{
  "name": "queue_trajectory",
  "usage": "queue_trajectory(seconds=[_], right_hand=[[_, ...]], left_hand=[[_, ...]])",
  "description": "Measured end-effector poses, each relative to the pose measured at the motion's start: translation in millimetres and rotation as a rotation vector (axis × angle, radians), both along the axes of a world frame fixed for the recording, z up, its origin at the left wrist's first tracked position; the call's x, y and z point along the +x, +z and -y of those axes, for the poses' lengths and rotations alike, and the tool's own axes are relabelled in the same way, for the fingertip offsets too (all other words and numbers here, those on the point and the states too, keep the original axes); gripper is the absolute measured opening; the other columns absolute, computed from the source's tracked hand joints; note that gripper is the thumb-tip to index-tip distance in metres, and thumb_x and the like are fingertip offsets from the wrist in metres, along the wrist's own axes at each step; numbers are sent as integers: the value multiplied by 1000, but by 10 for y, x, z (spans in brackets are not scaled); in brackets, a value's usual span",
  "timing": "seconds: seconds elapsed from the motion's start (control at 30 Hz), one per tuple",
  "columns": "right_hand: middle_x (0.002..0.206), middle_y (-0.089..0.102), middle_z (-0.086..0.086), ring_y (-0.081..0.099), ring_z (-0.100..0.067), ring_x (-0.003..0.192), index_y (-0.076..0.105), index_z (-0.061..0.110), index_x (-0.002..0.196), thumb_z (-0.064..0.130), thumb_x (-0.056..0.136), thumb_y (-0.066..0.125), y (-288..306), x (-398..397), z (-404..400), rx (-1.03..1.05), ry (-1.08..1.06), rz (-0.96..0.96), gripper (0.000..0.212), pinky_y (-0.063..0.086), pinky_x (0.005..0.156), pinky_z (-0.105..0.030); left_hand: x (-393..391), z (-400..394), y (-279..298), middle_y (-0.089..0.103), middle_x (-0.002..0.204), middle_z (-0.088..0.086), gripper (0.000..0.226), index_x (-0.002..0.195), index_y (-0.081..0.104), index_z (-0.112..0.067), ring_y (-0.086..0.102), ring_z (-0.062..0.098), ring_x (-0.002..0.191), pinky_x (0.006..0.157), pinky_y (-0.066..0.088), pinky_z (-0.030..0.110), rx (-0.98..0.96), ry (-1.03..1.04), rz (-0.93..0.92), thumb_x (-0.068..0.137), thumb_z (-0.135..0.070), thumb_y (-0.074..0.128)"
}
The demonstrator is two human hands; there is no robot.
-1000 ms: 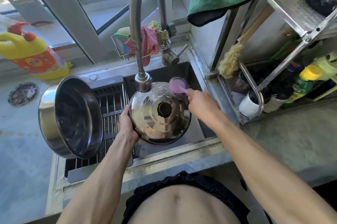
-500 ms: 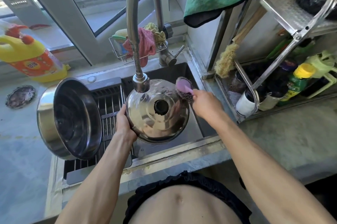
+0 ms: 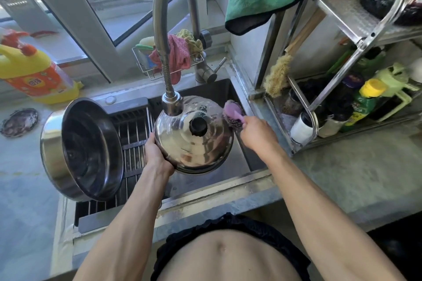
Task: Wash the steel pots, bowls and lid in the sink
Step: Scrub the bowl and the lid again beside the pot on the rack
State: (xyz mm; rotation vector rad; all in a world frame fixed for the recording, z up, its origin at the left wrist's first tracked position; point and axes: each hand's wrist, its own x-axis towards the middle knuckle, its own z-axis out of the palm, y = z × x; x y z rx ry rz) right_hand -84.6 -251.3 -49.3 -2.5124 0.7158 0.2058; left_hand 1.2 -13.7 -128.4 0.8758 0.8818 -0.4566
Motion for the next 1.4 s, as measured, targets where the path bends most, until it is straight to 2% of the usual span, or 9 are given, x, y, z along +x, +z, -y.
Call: queue_trajectory(seconds=[0.23,0.37,0.5,0.67,0.8,0.97,1.03,1.13,1.4], right_hand=[[103,67,-9,62,-32,91,60,27,124,20,99,43,-49,-63,-160,22,-4,31,31,49,69,-36],[92,59,-1,54,-21,74,53,44,135,20,101,43,-12,-211,-356,128,161,50,43,36,52,-25],[101,65,-7,62,-27,84,59,32,130,19,100,41,-137,-136,-120,85,-75,-1,37,51,67,-34],[76,59,7,48,-13,51,41,56,139,23,103,41,-36,-385,-329,182,189,45,49,34,42,-24],[100,68,0,57,-17,68,51,42,136,19,101,42,-175,-333,-164,83,-19,18,42,49,53,-28],[90,62,14,50,-9,52,41,53,141,23,103,42,-96,-417,-339,138,166,110,48,36,41,-22],[91,65,1,59,-18,68,46,47,140,21,102,42,-171,-353,-203,61,-12,54,46,47,52,-30],[102,72,0,55,-14,58,36,52,145,18,102,43,-103,-375,-400,129,182,154,55,38,44,-24],[83,67,2,58,-17,58,35,53,144,22,103,41,-110,-393,-395,95,210,141,52,34,43,-23]], left_hand=[[0,73,86,80,98,2,40,107,81,-25,74,30,100,98,56,50,34,87,-119,83,-52,65],[4,78,82,80,98,5,44,107,81,-23,74,31,99,99,55,54,29,113,-134,83,-56,64],[-25,83,116,80,94,7,43,103,82,-22,73,33,97,97,55,54,12,133,-168,85,-56,62],[34,20,136,79,103,4,45,102,82,-23,74,31,98,98,56,49,43,200,-200,79,-57,63],[30,150,230,80,96,3,41,99,82,-22,74,29,92,93,58,49,61,160,-213,82,-54,63],[33,363,452,67,52,0,39,79,68,-19,63,19,43,35,49,25,79,65,-198,96,-51,53],[56,420,428,77,75,3,42,90,74,-19,71,24,67,48,59,35,75,52,-156,92,-56,54],[133,466,417,77,104,9,60,109,75,-18,72,32,95,87,58,52,75,94,-72,91,-70,50],[120,484,468,77,105,8,60,112,72,-16,73,30,93,95,57,52,67,129,-80,94,-68,47]])
